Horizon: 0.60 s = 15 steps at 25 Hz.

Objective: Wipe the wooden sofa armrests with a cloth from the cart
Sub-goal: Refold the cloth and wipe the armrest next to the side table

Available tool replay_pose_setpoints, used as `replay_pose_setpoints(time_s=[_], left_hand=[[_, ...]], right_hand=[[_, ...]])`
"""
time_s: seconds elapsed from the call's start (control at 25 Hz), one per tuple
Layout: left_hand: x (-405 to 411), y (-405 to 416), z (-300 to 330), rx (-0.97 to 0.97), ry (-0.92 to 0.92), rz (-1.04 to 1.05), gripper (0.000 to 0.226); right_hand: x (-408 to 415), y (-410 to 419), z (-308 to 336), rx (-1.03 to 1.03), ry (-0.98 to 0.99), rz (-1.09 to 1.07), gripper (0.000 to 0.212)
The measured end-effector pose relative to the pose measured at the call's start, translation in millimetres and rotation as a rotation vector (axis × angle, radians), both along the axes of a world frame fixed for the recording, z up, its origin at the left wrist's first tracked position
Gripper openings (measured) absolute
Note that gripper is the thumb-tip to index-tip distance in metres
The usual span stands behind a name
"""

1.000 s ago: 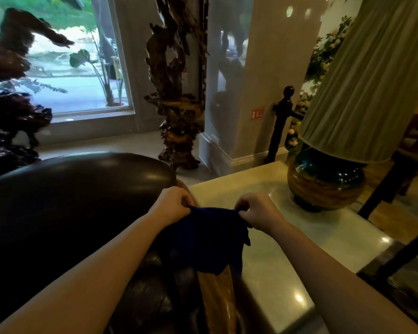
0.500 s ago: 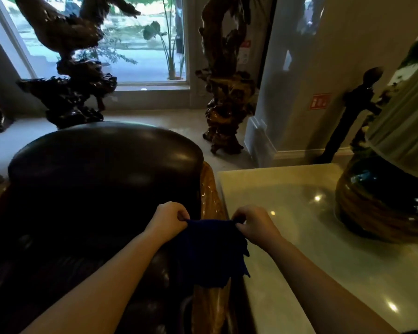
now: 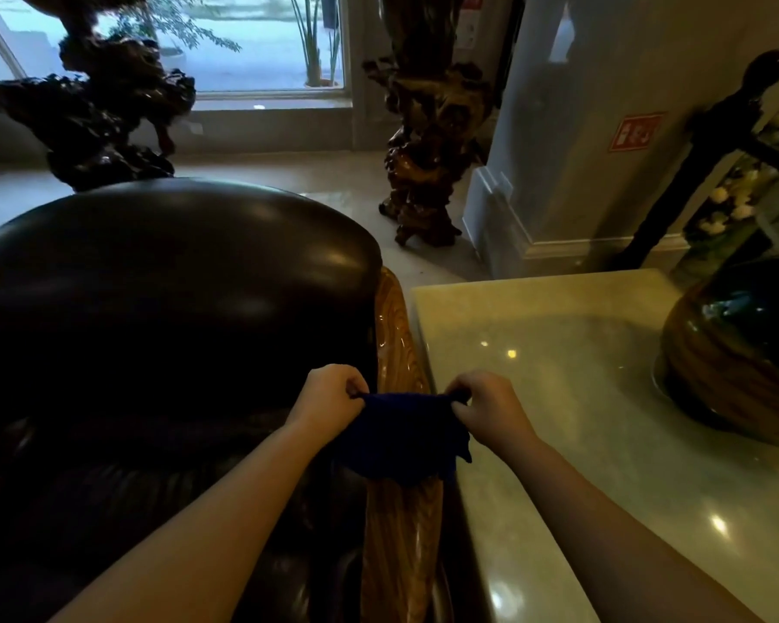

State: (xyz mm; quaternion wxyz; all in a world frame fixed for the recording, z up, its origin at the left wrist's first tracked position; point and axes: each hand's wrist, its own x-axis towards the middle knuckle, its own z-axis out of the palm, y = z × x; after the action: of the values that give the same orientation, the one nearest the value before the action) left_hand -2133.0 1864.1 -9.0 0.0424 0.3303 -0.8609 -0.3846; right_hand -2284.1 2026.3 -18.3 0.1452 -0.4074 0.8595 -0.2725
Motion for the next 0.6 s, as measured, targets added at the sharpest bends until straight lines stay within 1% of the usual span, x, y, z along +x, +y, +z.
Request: replay_pose_setpoints(time_s=[0.24, 0.4, 0.44, 0.48, 0.52, 0.56, 0.6], left_hand=[[-26.5, -29.8, -55.8, -0.007, 0.084, 0.079, 0.018], [-51.3, -33.4, -115.4, -0.050, 0.168, 0.145, 0.020], [-54.8, -30.2, -133.9, -0.078, 0.189, 0.162, 0.026], [-54.8, -24.0, -153.2, -0.117, 0.197, 0.163, 0.036], [-54.8, -15.9, -175.6, -0.151, 0.190, 0.146, 0.050], [-55.4, -5.9, -198.5, -0.183, 0.137, 0.114, 0.063], [-56.7, 3.3, -220.4, -0.240, 0.045, 0.075, 0.072]], right_hand=[[-25.0, -41.3, -49.0, -0.088, 0.038, -0.039, 0.013], [-45.6, -56.0, -107.5, -0.051, 0.029, -0.033, 0.011], [-46.2, -55.3, -124.4, -0.040, 0.062, -0.055, 0.014], [-43.5, -52.1, -140.6, -0.034, 0.129, -0.072, 0.020], [-39.4, -48.9, -160.2, -0.015, 0.212, -0.060, 0.031], [-33.4, -46.5, -179.1, 0.014, 0.293, -0.026, 0.044], [-27.3, -45.2, -196.5, 0.045, 0.362, 0.025, 0.056]])
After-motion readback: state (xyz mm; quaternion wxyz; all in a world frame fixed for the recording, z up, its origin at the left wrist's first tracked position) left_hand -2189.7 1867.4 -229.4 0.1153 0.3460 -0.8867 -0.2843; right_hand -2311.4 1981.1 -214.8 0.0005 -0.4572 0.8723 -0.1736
